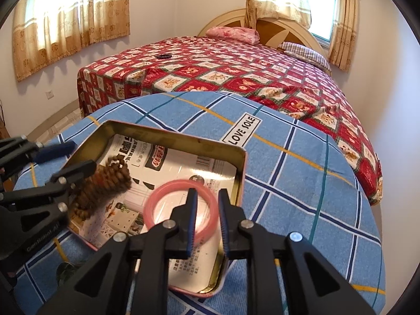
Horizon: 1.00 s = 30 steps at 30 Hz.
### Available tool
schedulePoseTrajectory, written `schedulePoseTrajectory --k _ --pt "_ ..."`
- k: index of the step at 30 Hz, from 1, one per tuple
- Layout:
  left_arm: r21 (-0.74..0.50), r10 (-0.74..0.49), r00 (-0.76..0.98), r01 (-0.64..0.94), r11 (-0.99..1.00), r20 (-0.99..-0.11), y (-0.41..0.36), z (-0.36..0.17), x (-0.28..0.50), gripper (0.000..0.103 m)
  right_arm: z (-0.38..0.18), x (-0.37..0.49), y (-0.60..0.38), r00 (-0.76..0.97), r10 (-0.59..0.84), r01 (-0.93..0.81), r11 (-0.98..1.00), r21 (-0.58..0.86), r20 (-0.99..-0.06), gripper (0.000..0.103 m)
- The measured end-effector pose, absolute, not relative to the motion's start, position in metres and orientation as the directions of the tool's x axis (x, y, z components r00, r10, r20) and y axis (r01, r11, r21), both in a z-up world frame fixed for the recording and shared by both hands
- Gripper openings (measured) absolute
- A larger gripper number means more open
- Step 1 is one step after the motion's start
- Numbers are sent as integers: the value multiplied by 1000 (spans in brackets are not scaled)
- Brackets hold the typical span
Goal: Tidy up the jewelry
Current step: 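Open the left tool releasing the beads while the right tool releases the pink bangle in the tin, then grasp the red string with the right tool while the left tool moves to the silver wire bangle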
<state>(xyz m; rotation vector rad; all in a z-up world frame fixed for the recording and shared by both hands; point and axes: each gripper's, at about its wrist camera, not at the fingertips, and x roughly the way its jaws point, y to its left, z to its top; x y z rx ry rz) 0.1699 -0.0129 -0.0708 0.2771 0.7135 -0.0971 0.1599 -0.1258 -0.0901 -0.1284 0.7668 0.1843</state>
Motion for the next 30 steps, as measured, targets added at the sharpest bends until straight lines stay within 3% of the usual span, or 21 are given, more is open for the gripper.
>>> schedulePoseTrajectory --k 2,6,10,16,30 --pt "195 -8 751 183 964 -661 -7 -67 165 75 -87 154 -130 713 123 -206 978 -40 -690 30" --pt "163 -19 746 171 972 -666 6 -64 149 75 -83 140 -139 721 130 -196 980 -20 -681 33" --pt "169 -5 745 158 973 -667 15 -64 129 75 -82 119 -147 728 127 -194 981 -24 -673 46" --pt "150 -3 720 148 977 -694 25 -77 100 75 -95 95 -160 709 123 -173 985 -2 -694 46" --pt "141 -16 672 178 974 -741 12 -103 70 75 -121 61 -173 681 126 -136 990 45 -721 57"
